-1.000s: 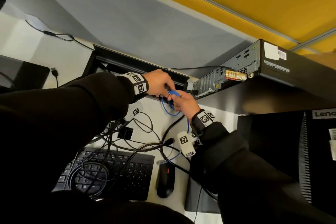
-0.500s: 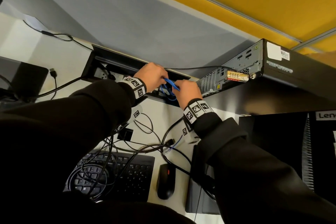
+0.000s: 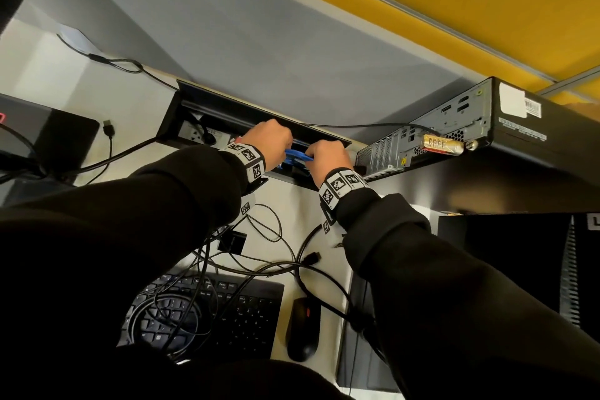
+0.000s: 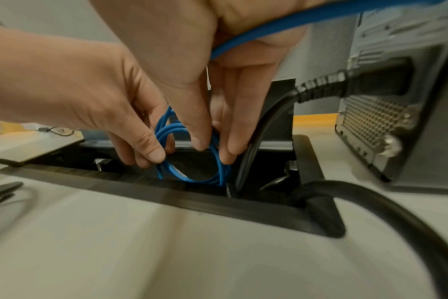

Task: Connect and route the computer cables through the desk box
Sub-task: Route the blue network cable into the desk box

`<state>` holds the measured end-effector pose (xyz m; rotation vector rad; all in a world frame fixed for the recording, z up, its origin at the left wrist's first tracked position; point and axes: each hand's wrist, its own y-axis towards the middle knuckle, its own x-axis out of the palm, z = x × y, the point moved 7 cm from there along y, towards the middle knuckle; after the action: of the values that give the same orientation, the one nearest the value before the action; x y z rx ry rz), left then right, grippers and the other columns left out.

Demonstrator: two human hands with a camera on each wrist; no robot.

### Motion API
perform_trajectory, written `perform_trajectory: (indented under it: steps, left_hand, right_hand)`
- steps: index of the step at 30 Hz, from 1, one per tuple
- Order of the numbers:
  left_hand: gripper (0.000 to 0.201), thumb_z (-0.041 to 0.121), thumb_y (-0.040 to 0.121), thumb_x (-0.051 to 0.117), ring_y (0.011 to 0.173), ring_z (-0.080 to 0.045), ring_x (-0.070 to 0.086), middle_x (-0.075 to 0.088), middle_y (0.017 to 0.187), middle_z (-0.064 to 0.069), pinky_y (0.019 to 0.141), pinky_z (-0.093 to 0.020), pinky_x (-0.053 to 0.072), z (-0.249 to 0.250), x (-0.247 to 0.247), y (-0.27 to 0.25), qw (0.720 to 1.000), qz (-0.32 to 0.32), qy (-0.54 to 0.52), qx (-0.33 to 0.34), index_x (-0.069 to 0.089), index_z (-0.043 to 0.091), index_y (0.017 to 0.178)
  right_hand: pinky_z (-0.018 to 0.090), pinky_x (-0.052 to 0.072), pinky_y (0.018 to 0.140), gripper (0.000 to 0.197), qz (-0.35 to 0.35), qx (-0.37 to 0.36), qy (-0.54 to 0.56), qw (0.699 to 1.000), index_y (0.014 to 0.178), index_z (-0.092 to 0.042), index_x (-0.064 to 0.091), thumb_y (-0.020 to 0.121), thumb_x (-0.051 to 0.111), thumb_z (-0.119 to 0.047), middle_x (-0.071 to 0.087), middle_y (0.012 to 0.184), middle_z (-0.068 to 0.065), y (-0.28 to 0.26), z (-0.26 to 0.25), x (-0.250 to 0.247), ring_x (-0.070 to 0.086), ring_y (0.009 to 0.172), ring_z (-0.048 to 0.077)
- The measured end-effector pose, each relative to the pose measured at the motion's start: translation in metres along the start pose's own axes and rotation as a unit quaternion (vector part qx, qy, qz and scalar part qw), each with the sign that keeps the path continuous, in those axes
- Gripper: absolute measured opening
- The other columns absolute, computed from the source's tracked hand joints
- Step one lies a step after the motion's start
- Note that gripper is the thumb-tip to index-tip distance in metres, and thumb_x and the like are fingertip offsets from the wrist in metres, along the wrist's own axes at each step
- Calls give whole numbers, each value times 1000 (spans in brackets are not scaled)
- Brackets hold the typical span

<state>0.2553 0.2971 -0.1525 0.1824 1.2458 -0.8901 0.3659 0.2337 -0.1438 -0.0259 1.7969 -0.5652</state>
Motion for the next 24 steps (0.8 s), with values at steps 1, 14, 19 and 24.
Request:
perform_trajectory:
  steps: [1,14,19,24]
  left_hand:
    - [8,17,92,69,78,-27,63,63,85,-6,70,-38,52,-2,0,0,1000,6,6,-4,76,16,96]
    - [14,17,96,60,84,-30,66,65,99,-8,67,-37,48,17,-3,13,994,65,68,53,70,12,103]
    - [14,19,96,60,76,-25,64,65,89,-7,70,-37,55,19,-2,16,995,50,65,48,71,13,101]
    - [13,12,92,66,88,-35,68,66,95,-13,66,-38,47,19,7,17,995,-27,94,27,72,12,103]
  right_hand:
    - [36,57,81,20,5,1,0,1000,109,-21,76,94,62,-17,71,97,11,2,-2,-1,68,94,31]
    - [34,54,78,16,75,24,18,997,103,-20,75,93,63,-19,73,91,10,4,21,-6,67,90,33]
    - [32,55,77,17,94,30,30,995,105,-20,76,92,64,-17,73,91,10,1,28,-6,67,88,32]
    - [36,55,79,25,-5,36,-23,999,108,-23,74,90,60,-12,70,101,14,10,18,8,68,96,36]
